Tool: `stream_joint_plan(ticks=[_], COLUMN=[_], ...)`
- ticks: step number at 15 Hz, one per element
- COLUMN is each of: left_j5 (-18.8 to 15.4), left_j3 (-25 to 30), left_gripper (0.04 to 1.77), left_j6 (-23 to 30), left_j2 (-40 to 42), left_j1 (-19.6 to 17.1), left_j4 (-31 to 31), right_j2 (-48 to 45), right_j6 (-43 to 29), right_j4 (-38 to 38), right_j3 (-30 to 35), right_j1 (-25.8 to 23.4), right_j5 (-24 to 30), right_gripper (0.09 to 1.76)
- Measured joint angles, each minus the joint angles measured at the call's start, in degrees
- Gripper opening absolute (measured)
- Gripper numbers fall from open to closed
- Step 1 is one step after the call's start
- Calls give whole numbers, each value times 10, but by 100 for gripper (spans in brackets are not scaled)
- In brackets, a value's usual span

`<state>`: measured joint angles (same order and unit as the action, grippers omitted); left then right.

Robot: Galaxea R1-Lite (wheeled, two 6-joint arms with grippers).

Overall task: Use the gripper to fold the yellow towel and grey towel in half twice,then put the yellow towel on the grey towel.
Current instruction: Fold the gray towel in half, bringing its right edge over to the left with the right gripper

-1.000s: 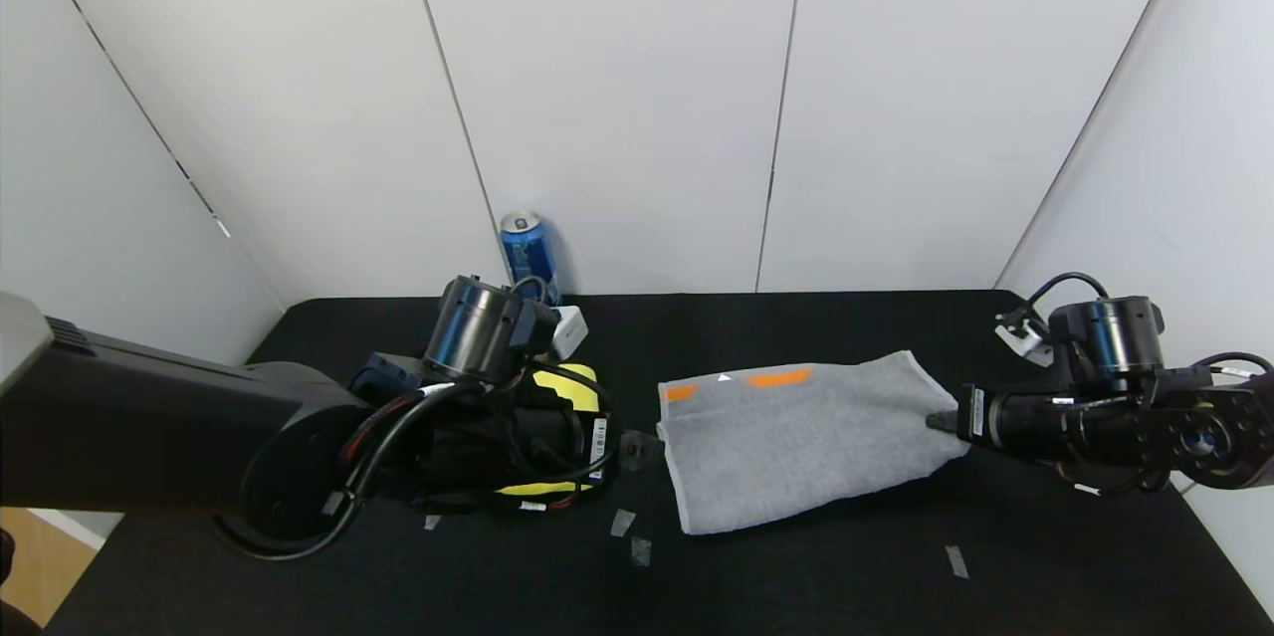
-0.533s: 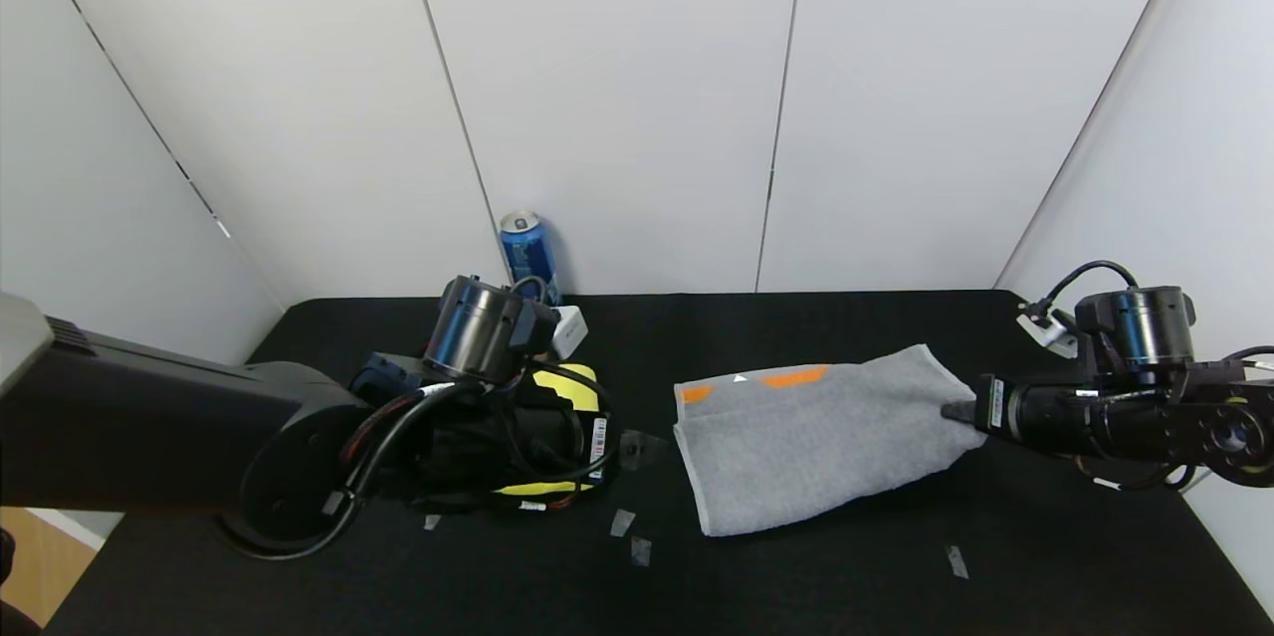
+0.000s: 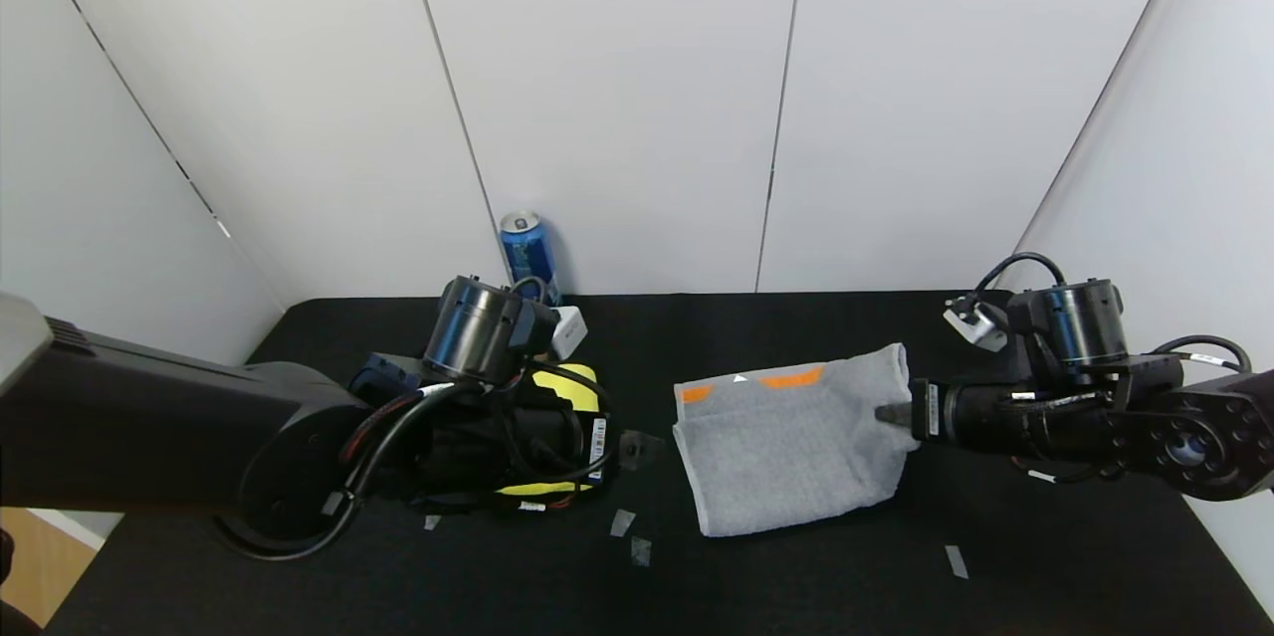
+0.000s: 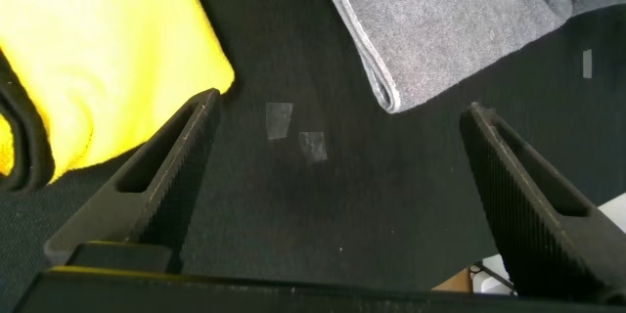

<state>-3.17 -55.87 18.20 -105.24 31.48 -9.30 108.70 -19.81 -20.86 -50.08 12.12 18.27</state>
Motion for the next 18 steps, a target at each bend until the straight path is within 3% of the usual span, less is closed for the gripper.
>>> stream_joint_plan(ticks=[8,12,18], left_j5=[0,0,0], left_j3=[3,4,9], left_gripper=[172,172,172], left_j6=[0,-1,-3], left_j2=[3,3,4], left_j1=[0,0,0], left_j4=[0,1,1], right_j2=[19,47,96], right_j6=[-2,-1,-2], right_j4=[0,-1,4], right_j3=[-24,-40,-96], right_j1=[92,116,141], right_j5=[-3,-32,-34], right_gripper=[16,16,16])
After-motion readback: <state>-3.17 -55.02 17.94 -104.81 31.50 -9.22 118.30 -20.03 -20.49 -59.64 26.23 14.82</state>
